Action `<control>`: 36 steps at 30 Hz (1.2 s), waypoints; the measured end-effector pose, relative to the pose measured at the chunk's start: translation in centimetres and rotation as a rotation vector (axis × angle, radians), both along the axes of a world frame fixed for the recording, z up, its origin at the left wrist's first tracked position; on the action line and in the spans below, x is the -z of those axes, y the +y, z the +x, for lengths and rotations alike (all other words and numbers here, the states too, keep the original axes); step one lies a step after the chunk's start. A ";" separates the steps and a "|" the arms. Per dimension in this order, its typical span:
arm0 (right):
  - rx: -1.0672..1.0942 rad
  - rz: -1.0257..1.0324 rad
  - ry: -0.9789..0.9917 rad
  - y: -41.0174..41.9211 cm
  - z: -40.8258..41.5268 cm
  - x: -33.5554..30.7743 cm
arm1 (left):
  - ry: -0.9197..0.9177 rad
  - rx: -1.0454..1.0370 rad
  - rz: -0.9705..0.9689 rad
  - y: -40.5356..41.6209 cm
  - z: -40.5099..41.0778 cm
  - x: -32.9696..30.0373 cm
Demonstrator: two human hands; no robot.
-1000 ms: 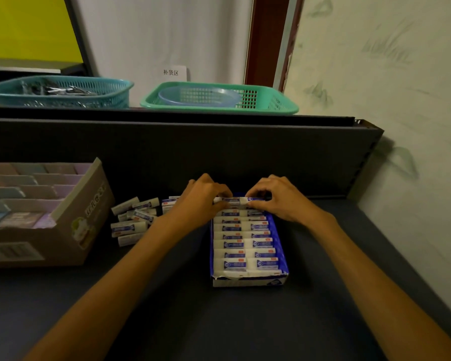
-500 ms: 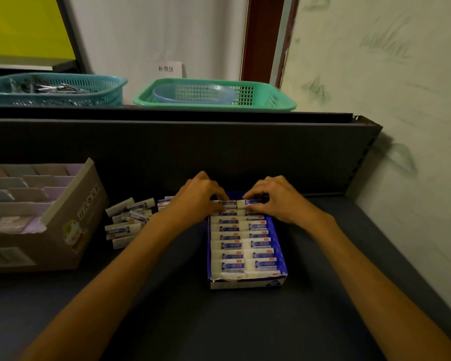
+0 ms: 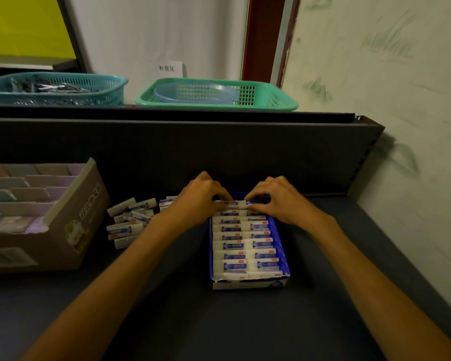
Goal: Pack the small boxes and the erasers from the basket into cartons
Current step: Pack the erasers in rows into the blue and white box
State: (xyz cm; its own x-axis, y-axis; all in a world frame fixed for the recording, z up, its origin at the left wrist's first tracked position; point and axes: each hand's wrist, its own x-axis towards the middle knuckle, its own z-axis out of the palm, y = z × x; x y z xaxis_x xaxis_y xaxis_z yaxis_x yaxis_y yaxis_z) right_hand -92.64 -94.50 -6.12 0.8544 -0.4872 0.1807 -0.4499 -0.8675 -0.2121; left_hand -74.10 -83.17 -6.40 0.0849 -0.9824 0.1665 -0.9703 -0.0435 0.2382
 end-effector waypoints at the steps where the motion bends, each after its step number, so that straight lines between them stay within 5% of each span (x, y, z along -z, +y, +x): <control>1: 0.000 0.000 -0.001 0.0 0.1 -0.1 | -0.007 -0.002 0.002 0.0 0.0 0.0; 16: 0.009 0.054 -0.013 0.3 0.0 -0.3 | -0.133 0.048 -0.053 0.4 -0.9 -0.7; 23: 0.030 0.038 -0.016 1.1 0.3 -1.3 | -0.024 0.001 -0.080 1.5 -1.0 -0.6; 28: 0.010 0.009 -0.124 3.1 1.4 -2.9 | -0.028 -0.136 -0.086 5.1 1.2 -2.3; 36: -0.126 0.063 -0.032 8.2 6.7 -2.7 | -0.020 -0.263 0.017 14.7 5.9 -3.0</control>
State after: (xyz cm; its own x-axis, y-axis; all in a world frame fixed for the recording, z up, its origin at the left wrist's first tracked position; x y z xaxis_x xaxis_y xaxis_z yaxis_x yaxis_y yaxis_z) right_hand -85.92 -86.25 -3.41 0.9037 -0.3881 0.1809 -0.3309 -0.9011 -0.2801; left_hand -68.19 -68.45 -3.40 0.3341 -0.9297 0.1548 -0.9296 -0.2980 0.2166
